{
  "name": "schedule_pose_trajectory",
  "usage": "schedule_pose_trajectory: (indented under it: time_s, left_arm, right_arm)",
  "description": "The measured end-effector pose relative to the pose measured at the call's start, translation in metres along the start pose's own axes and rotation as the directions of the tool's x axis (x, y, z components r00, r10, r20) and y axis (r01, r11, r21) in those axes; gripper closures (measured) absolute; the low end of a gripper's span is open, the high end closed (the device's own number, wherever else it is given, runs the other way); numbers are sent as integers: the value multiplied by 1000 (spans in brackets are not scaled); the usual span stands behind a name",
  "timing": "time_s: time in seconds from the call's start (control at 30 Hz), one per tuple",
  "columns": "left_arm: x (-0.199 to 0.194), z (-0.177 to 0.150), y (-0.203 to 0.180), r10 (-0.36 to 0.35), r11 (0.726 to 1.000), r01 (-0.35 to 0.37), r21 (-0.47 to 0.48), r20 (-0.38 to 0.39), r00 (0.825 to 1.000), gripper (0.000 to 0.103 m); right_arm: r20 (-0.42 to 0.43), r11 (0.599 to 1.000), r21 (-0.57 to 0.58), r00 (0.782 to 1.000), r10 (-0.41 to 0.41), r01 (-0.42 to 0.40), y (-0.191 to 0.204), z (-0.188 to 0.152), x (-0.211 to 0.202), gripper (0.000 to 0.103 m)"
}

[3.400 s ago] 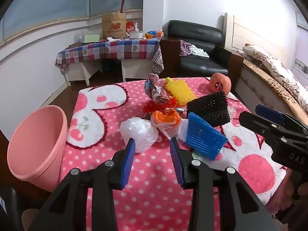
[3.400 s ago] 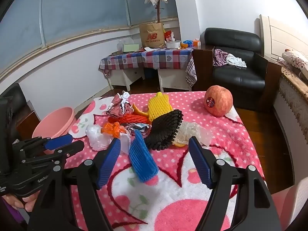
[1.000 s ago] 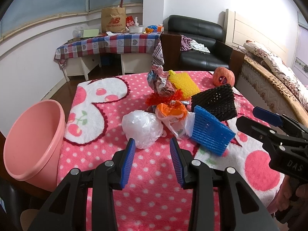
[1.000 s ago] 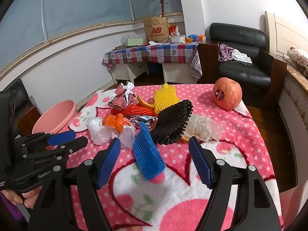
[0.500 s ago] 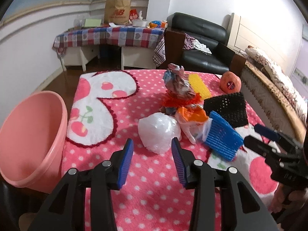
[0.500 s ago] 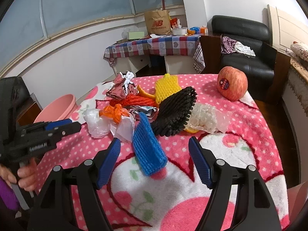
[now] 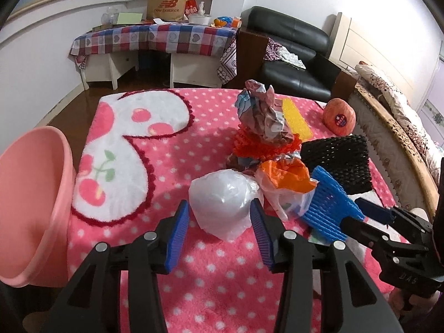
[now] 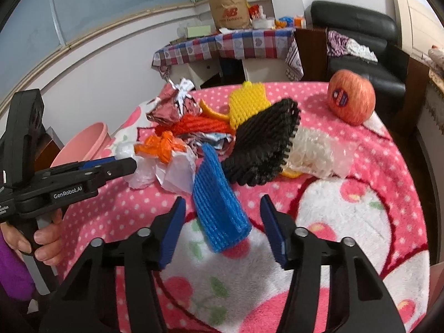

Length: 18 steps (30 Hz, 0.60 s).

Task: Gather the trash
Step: 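Grasp the clear plastic bag with the left tool while the right tool grasps the blue foam net, then carry both items over the pink bucket and open both tools to drop them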

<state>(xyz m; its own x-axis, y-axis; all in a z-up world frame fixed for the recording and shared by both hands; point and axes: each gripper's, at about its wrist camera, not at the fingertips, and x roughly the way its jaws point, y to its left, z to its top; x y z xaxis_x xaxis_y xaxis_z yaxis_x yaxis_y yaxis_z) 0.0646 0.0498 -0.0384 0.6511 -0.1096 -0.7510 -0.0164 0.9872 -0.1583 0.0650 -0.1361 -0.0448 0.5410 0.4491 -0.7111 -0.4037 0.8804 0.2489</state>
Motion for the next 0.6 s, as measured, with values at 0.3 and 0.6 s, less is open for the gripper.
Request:
schedule_pose_trajectory:
  time_s: [0.3, 0.6]
  left_arm:
    - [-5, -7, -2, 6, 999, -7, 32, 33, 999, 84]
    - [-50, -13, 6, 6, 1000, -8, 18, 127, 992, 87]
  right_arm:
    - [-17, 1000, 12, 1000, 18, -18, 0, -5, 1, 93]
    - [100, 998, -12, 993, 56, -56, 8, 5, -43, 95]
